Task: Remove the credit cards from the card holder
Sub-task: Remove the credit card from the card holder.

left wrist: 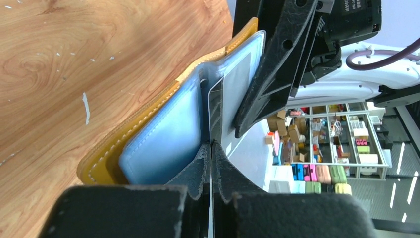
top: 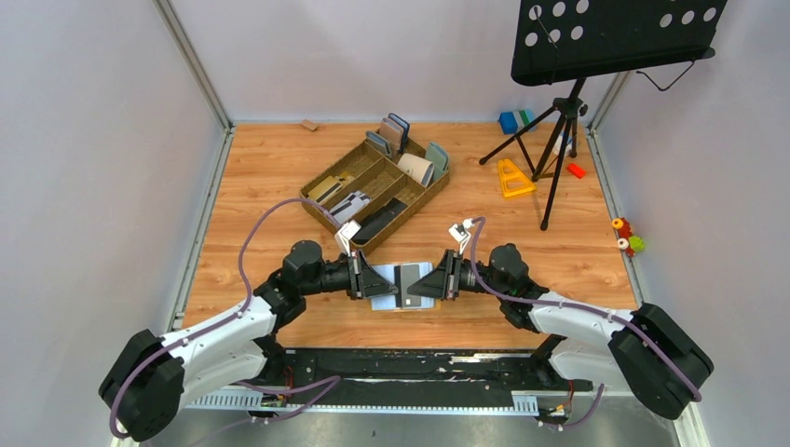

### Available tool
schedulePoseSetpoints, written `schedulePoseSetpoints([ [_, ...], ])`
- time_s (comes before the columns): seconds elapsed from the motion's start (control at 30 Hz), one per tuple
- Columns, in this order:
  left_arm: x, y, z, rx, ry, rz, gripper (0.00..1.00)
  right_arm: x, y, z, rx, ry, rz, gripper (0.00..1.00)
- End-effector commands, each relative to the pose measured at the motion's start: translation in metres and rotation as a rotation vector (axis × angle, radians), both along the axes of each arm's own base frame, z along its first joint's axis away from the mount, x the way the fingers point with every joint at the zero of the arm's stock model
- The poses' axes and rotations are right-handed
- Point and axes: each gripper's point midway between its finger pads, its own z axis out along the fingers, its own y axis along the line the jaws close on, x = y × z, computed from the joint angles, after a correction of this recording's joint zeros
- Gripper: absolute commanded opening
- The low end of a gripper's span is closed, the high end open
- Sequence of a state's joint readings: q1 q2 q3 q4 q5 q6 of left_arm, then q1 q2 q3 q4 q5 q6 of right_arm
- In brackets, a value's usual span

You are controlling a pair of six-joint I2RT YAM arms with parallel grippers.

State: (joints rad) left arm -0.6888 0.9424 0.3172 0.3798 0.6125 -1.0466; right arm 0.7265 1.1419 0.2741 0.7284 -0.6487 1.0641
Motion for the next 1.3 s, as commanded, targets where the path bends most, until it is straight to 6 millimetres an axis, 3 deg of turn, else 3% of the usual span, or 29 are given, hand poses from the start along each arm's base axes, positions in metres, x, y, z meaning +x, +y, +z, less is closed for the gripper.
schedulePoseSetpoints([
  [0.0, 0.008, 0.004, 0.009, 0.010, -0.057, 0.023, 0.00, 0.001, -0.002, 0.013, 0.027, -0.050, 0.001, 0.09],
  [0.13, 0.005, -0.001, 0.018, -0.044, -0.057, -0.005, 0.02, 0.001, 0.001, 0.014, 0.035, -0.044, 0.012, 0.00],
  [0.27, 0.000, -0.008, 0.023, -0.100, -0.032, -0.057, 0.21, 0.000, 0.003, 0.018, 0.061, -0.038, 0.031, 0.00],
  [0.43, 0.000, -0.011, 0.023, -0.113, -0.026, -0.070, 0.32, -0.002, 0.004, 0.021, 0.082, -0.034, 0.043, 0.00],
  [0.5, -0.001, -0.011, 0.023, -0.114, -0.029, -0.073, 0.29, -0.002, 0.004, 0.022, 0.084, -0.033, 0.044, 0.00],
  [0.63, 0.000, -0.009, 0.018, -0.078, -0.032, -0.067, 0.00, 0.000, 0.003, 0.021, 0.073, -0.036, 0.027, 0.00],
  [0.77, 0.010, 0.003, 0.004, 0.018, -0.038, -0.012, 0.00, 0.008, -0.004, 0.011, 0.012, -0.022, -0.023, 0.00],
  [1.0, 0.023, 0.027, -0.006, 0.132, -0.055, 0.029, 0.00, 0.027, -0.034, -0.016, -0.119, -0.001, -0.153, 0.00],
  [1.13, 0.028, 0.028, -0.008, 0.189, -0.070, 0.011, 0.00, 0.034, -0.048, -0.028, -0.175, 0.005, -0.201, 0.00],
  [1.27, 0.026, 0.019, -0.005, 0.131, -0.044, -0.036, 0.00, 0.033, -0.048, -0.024, -0.154, -0.010, -0.187, 0.00],
])
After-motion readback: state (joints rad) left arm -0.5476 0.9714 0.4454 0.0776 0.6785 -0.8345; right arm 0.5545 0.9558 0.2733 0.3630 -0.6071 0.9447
